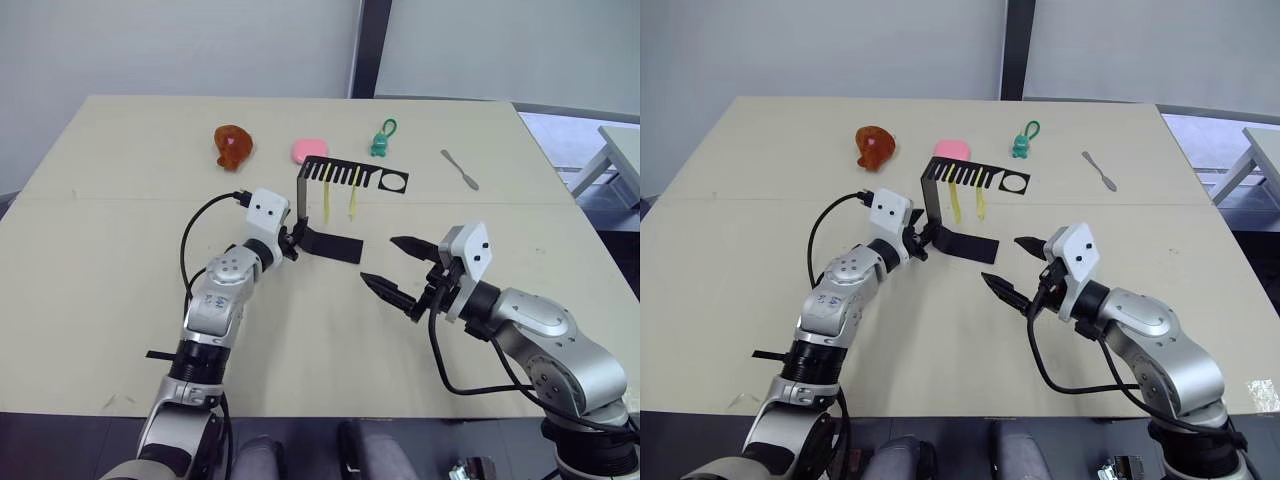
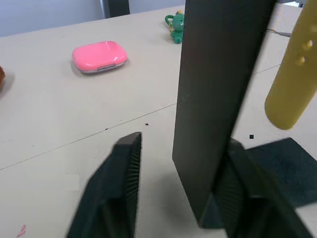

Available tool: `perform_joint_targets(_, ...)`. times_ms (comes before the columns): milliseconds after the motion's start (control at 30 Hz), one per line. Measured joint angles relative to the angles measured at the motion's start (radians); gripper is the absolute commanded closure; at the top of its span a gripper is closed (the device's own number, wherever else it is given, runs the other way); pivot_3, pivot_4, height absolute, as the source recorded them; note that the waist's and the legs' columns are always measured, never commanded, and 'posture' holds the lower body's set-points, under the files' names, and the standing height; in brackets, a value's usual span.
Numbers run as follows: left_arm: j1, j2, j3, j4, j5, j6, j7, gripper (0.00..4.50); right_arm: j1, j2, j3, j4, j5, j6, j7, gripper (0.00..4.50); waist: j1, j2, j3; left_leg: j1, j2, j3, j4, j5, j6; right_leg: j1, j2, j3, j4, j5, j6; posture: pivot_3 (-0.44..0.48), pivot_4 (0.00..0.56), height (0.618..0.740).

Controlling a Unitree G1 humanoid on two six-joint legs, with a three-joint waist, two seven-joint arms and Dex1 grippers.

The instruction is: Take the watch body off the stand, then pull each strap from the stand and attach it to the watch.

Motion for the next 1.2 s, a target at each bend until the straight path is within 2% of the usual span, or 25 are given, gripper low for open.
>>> perform_joint_targets(533, -0.051, -0.009, 0.001, 0.092, 0.014, -0.039, -0.001, 2.32, -0.014, 0.004, 0.000, 0.000, 0.000, 0.005, -0.002, 0.00, 0.000, 0.000, 0.000, 0.000, 0.000, 0.000, 0.000, 0.000, 0.000, 0.000, 0.000, 0.000, 0.000, 0.000, 0.000, 0.000, 0.150, 0.740)
perform_joint_targets(633, -0.055, -0.009, -0.004, 0.112, 0.019, -0.048, -0.005, 3.16, -0.014, 0.006, 0.000, 0.000, 0.000, 0.006, -0.004, 0.00, 0.000, 0.000, 0.000, 0.000, 0.000, 0.000, 0.000, 0.000, 0.000, 0.000, 0.000, 0.000, 0.000, 0.000, 0.000, 0.000, 0.150, 0.740)
perform_joint_targets(700, -0.055, -0.016, -0.010, 0.114, 0.021, -0.054, -0.008, 4.16, -0.014, 0.009, 0.000, 0.000, 0.000, 0.006, -0.006, 0.00, 0.000, 0.000, 0.000, 0.000, 0.000, 0.000, 0.000, 0.000, 0.000, 0.000, 0.000, 0.000, 0.000, 0.000, 0.000, 0.000, 0.150, 0.740)
perform_joint_targets(733, -0.055, -0.020, -0.012, 0.114, 0.022, -0.054, -0.008, 4.42, -0.014, 0.010, 0.000, 0.000, 0.000, 0.006, -0.008, 0.00, 0.000, 0.000, 0.000, 0.000, 0.000, 0.000, 0.000, 0.000, 0.000, 0.000, 0.000, 0.000, 0.000, 0.000, 0.000, 0.000, 0.150, 0.740)
perform_joint_targets(1000, -0.061, -0.056, -0.012, 0.119, 0.035, -0.054, 0.014, 4.42, -0.014, 0.010, 0.000, -0.008, -0.001, 0.008, -0.033, 0.00, 0.001, 0.000, 0.000, 0.000, 0.000, 0.000, 0.000, 0.000, 0.000, 0.000, 0.000, 0.000, 0.000, 0.000, 0.000, 0.000, 0.150, 0.740)
perform_joint_targets(1200, -0.078, -0.091, -0.009, 0.141, 0.054, -0.054, 0.080, 4.42, -0.014, 0.010, 0.003, -0.034, -0.017, 0.023, -0.072, 0.00, 0.001, 0.000, 0.000, 0.000, 0.000, 0.000, 0.000, 0.000, 0.000, 0.000, 0.000, 0.000, 0.000, 0.000, 0.000, 0.000, 0.150, 0.740)
